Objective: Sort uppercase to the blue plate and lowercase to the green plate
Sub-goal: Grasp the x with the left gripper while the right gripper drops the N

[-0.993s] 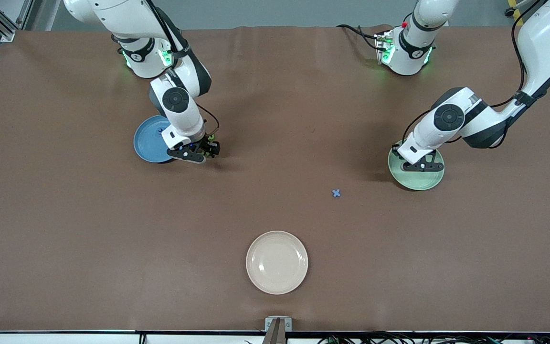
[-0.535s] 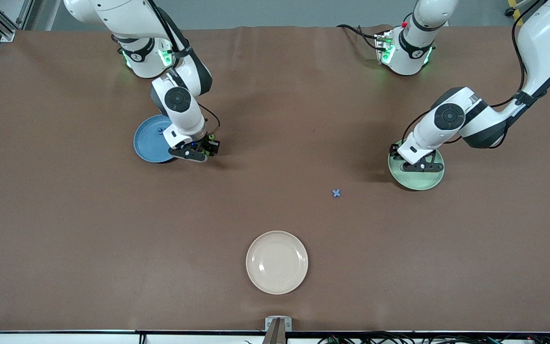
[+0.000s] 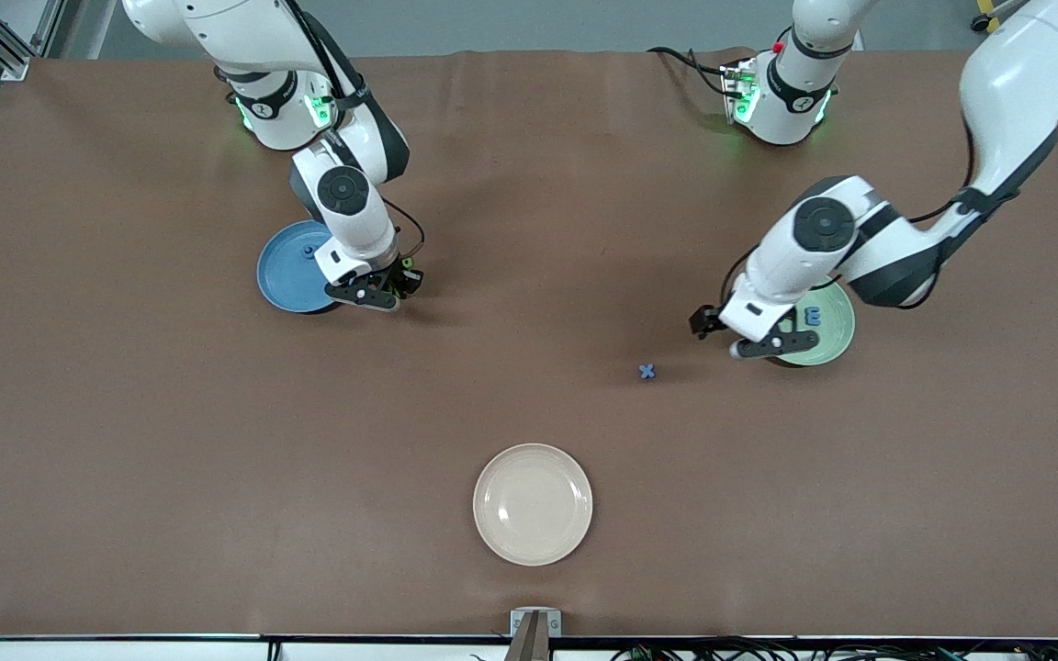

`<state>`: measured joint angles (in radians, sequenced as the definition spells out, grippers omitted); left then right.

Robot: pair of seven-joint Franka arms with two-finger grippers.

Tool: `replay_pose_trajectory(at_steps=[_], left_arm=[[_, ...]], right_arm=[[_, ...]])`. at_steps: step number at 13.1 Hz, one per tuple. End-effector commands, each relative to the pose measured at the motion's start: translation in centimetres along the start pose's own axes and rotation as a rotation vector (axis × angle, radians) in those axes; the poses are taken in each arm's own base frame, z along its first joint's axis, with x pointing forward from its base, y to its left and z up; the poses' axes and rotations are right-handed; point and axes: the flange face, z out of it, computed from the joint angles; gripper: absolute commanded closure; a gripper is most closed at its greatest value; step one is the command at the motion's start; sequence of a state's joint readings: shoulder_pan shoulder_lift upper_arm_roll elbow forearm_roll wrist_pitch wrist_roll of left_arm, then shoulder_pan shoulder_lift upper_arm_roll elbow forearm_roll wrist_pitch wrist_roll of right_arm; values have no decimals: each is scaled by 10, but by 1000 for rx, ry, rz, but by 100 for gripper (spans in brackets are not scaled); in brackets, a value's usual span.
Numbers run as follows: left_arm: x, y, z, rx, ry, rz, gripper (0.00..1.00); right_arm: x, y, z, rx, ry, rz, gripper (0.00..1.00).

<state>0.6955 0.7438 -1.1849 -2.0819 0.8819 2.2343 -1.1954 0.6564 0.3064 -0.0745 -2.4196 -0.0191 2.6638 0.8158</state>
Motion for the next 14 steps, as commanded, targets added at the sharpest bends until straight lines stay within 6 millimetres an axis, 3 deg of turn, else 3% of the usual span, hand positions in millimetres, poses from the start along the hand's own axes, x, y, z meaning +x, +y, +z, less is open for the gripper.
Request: replay_pose_trajectory(at_steps=[1, 4, 6, 7, 9, 11, 13, 14], left_arm=[[4, 51, 14, 37, 17, -91, 0], [-5, 75, 39, 69, 11, -120, 1], [-2, 83, 51, 56, -4, -127, 5], [0, 89, 55, 43, -9, -127, 6], [8, 93, 64, 52, 4, -132, 10], [11, 99, 74, 50, 26, -112, 13], [12, 103, 80, 31, 25, -109, 17], [12, 104, 82, 27, 23, -109, 19]], right_arm=[[3, 6, -36, -1, -21, 26, 100], [21, 25, -81, -42, -78, 39, 100], [39, 61, -110, -68, -143, -6, 100], [45, 80, -115, -77, -176, -24, 100], [51, 106, -110, -100, -232, -13, 100], [49, 110, -100, -107, -244, -7, 99], [50, 115, -78, -133, -282, 4, 98], [52, 120, -72, -139, -295, 16, 92]])
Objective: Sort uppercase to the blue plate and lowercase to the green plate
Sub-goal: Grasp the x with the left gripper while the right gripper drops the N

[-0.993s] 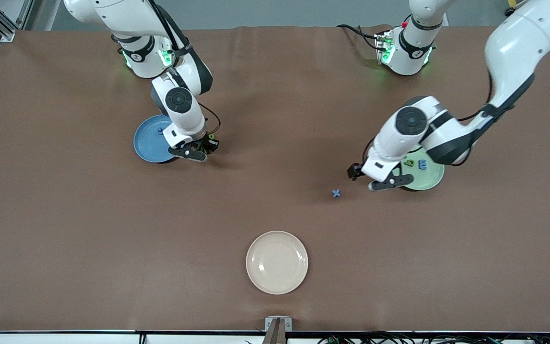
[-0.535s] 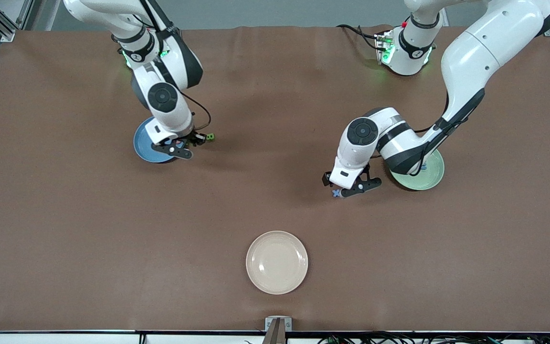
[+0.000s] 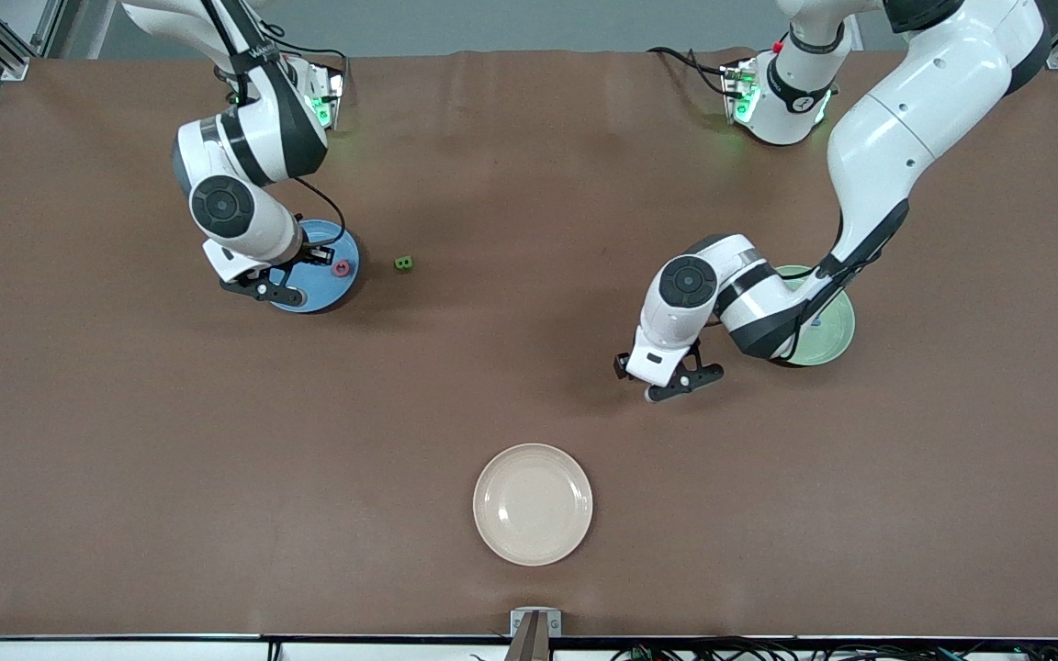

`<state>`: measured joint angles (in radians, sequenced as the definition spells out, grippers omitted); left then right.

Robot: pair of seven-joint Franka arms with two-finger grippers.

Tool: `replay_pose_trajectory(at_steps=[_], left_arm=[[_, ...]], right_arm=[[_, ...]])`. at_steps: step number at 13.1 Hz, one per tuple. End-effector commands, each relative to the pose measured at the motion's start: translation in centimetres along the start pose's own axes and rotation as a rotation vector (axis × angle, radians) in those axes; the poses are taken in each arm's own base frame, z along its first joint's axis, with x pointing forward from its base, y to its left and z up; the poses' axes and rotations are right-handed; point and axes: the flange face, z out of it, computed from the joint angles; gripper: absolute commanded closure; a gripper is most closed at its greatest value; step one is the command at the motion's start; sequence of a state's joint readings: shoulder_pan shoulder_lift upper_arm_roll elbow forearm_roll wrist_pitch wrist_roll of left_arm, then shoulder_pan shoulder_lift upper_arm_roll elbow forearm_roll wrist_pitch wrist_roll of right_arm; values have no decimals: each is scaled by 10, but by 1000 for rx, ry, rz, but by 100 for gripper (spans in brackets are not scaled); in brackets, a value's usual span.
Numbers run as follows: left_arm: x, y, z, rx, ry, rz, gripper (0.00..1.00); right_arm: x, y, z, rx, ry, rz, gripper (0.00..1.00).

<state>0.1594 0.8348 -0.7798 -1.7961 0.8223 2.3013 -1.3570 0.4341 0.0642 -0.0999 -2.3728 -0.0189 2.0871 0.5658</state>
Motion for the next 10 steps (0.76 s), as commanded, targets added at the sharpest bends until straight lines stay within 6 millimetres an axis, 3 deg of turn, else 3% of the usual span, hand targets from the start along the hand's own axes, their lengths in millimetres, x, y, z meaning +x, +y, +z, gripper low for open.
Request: replay_pose_trajectory(at_steps=[1, 2, 4, 8, 10], left_arm=[[3, 7, 5, -18, -7, 6, 22], [3, 7, 5, -18, -6, 10, 25], [5, 5, 6, -16, -8, 35, 31], [9, 1, 14, -24, -7, 41, 48], [11, -1, 16, -28, -3, 39, 57]], right_arm=[[8, 9, 17, 1, -37, 25, 83], [9, 10, 21, -2, -44, 28, 77], [12, 14, 24, -2, -50, 37, 0], [8, 5, 19, 2, -38, 37, 0], [-7, -29, 13, 53, -6, 2, 0]])
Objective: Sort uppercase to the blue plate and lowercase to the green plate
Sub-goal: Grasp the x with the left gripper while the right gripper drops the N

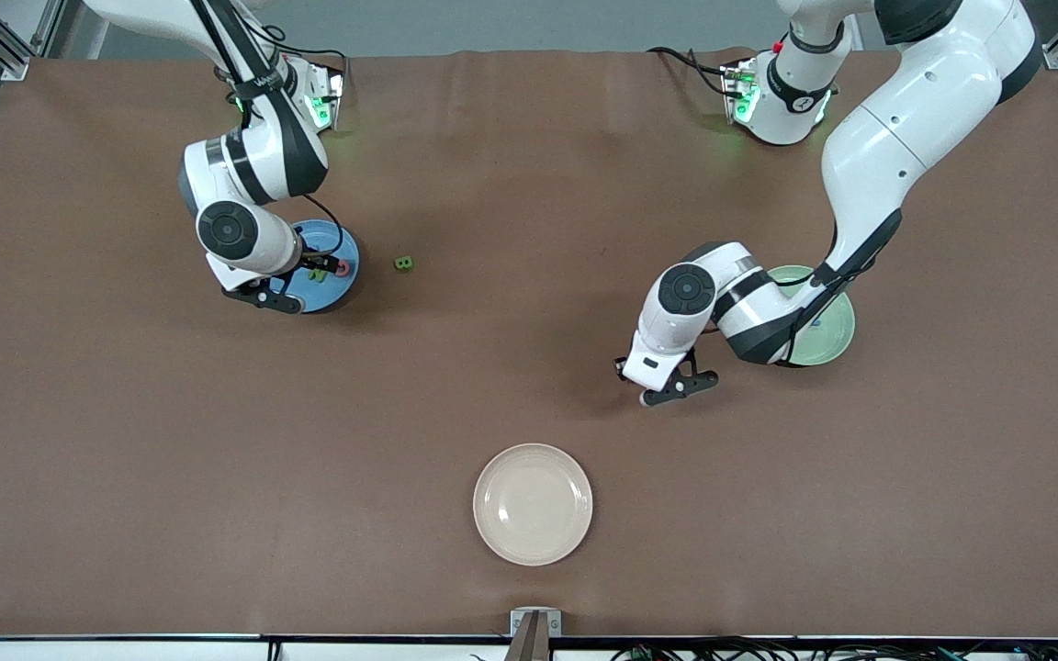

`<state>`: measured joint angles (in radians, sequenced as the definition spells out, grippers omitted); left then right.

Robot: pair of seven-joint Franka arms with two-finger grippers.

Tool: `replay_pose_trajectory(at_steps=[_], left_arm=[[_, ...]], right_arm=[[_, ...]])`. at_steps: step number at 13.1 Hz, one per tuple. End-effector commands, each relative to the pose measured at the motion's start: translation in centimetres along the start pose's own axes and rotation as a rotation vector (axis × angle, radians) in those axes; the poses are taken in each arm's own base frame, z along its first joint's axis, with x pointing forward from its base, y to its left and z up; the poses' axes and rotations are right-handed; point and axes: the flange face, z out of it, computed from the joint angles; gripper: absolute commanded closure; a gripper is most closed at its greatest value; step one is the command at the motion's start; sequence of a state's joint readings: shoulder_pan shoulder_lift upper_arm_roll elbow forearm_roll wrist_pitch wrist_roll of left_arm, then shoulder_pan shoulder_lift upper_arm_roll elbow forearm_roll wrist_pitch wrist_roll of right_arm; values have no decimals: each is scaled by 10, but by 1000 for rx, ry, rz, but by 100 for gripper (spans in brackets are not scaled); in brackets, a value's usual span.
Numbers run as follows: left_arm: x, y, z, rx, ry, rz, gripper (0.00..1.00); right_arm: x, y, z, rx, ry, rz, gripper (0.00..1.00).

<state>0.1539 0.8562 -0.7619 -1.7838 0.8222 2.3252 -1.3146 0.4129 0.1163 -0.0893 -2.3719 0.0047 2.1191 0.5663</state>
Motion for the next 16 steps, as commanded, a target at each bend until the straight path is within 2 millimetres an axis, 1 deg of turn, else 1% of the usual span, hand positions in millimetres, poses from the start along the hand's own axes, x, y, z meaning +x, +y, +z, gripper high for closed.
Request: replay_pose_trajectory(at_steps=[1, 2, 3, 5, 6, 7, 8, 9, 11, 12, 13, 14, 15, 16], left_arm=[[5, 0, 6, -14, 3, 7, 64], [6, 0, 6, -14, 2, 5, 71], [7, -1, 5, -14, 4, 2, 77], [12, -6, 0, -16, 7, -17, 87], [14, -10, -3, -16, 9, -22, 90], [14, -15, -8, -13, 11, -22, 91], [15, -20, -16, -26, -2, -27, 92], [17, -29, -28, -44, -23, -25, 92], [16, -55, -46, -36, -72, 20, 92], [13, -70, -51, -13, -98, 43, 92], [11, -86, -55, 2, -112, 69, 92], [8, -101, -58, 4, -124, 91, 92], [6, -119, -59, 9, -130, 117, 92], [5, -134, -59, 14, -135, 149, 92]], right_arm=[[-28, -50, -10, 77, 60, -57, 0], [-42, -74, -11, 93, 99, -105, 0], [-53, -91, -8, 115, 110, -124, 0], [-72, -115, -4, 131, 128, -132, 0], [-72, -118, 3, 126, 114, -47, 0], [-70, -117, 7, 126, 103, 75, 0], [-68, -115, 7, 130, 94, 163, 0], [-66, -113, 4, 139, 91, 233, 0], [-65, -112, 4, 148, 80, 401, 0], [-66, -113, 3, 153, 76, 475, 0], [-65, -109, -1, 154, 70, 515, 0], [-61, -105, -4, 141, 66, 513, 0], [-44, -96, -14, 143, 60, 503, 0], [-38, -91, -14, 134, 46, 513, 0]])
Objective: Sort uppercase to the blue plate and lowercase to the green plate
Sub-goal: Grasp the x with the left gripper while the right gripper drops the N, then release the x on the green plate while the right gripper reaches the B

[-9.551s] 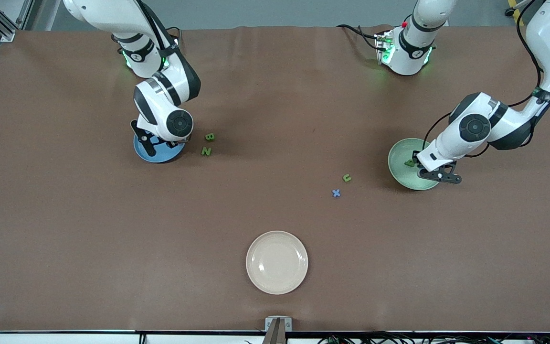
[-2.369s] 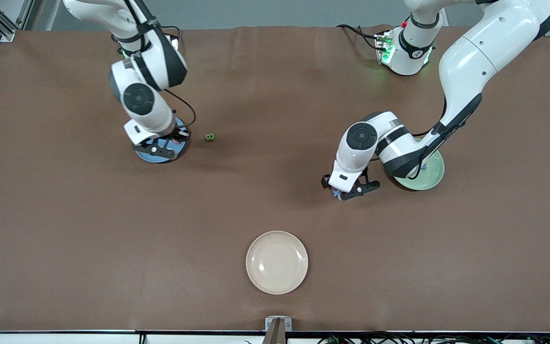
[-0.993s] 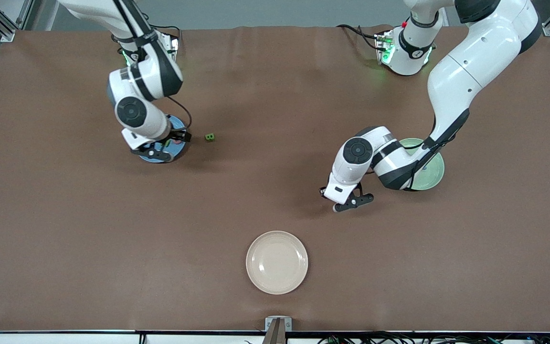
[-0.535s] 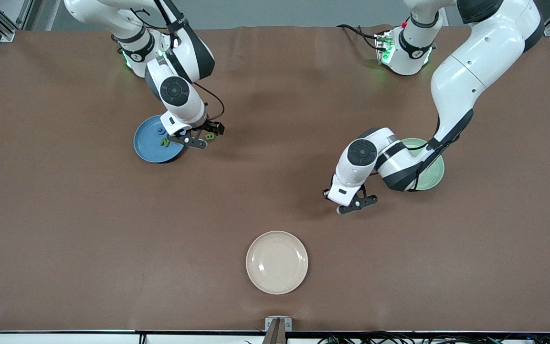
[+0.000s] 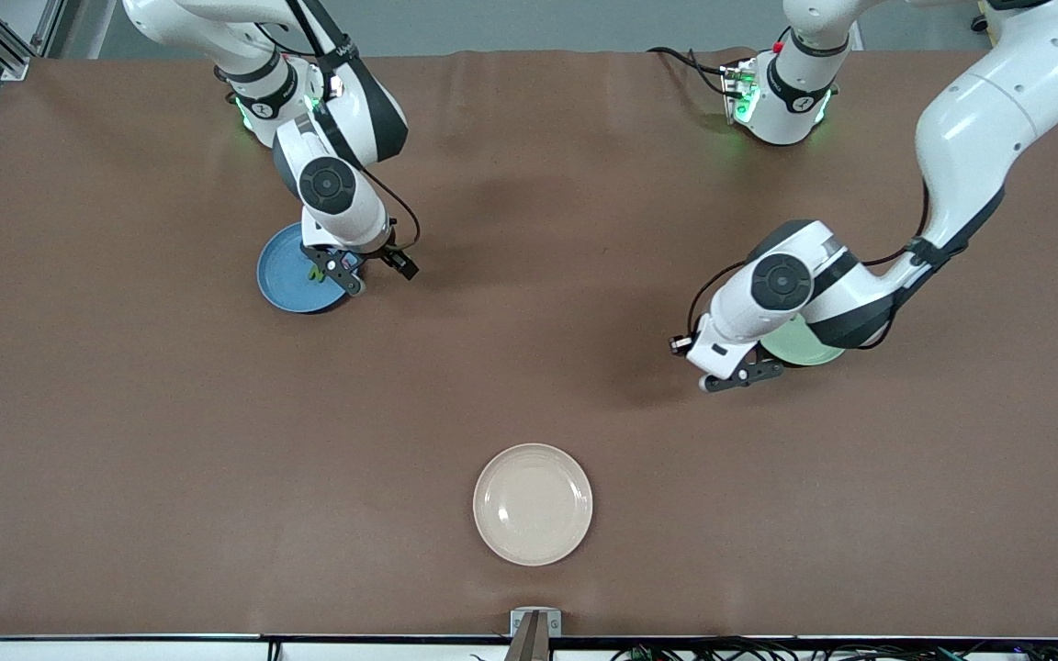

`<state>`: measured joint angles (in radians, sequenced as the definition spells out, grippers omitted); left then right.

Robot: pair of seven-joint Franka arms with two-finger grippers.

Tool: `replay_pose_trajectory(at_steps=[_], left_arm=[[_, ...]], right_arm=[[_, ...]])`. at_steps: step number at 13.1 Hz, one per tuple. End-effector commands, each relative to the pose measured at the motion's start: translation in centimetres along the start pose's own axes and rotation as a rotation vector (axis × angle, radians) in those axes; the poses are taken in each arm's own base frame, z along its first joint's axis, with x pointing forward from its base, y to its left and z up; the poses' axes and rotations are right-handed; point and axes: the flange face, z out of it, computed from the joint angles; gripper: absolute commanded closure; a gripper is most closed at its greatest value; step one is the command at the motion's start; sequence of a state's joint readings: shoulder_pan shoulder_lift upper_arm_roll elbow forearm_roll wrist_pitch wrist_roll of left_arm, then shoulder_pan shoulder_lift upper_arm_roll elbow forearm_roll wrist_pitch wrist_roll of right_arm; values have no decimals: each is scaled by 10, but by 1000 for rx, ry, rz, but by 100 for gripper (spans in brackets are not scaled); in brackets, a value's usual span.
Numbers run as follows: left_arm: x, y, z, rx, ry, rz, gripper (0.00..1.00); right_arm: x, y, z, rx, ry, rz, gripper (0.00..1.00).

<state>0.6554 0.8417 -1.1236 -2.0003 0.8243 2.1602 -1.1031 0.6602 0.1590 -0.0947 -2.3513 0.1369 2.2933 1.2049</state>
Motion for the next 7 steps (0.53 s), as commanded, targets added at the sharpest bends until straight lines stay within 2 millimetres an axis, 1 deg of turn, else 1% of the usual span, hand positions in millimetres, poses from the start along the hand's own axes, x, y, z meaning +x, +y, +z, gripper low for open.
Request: replay_pose_trajectory(at_steps=[1, 3, 4, 5, 6, 7], left_arm=[[-20, -41, -1, 49, 2, 91, 92], [-20, -75, 3, 76, 17, 163, 92], [-21, -88, 4, 81, 18, 197, 92], [-20, -102, 5, 84, 15, 221, 92], [-18, -116, 7, 91, 19, 241, 92], [-15, -128, 8, 99, 24, 261, 92]], right_arm=[[20, 4, -12, -4, -22, 31, 0], [19, 3, -12, 2, -23, 63, 0], [17, 2, -12, 7, -20, 87, 0], [13, 0, -11, 12, -15, 113, 0], [4, -3, -7, 24, -6, 143, 0], [-3, -6, 0, 30, 2, 170, 0]])
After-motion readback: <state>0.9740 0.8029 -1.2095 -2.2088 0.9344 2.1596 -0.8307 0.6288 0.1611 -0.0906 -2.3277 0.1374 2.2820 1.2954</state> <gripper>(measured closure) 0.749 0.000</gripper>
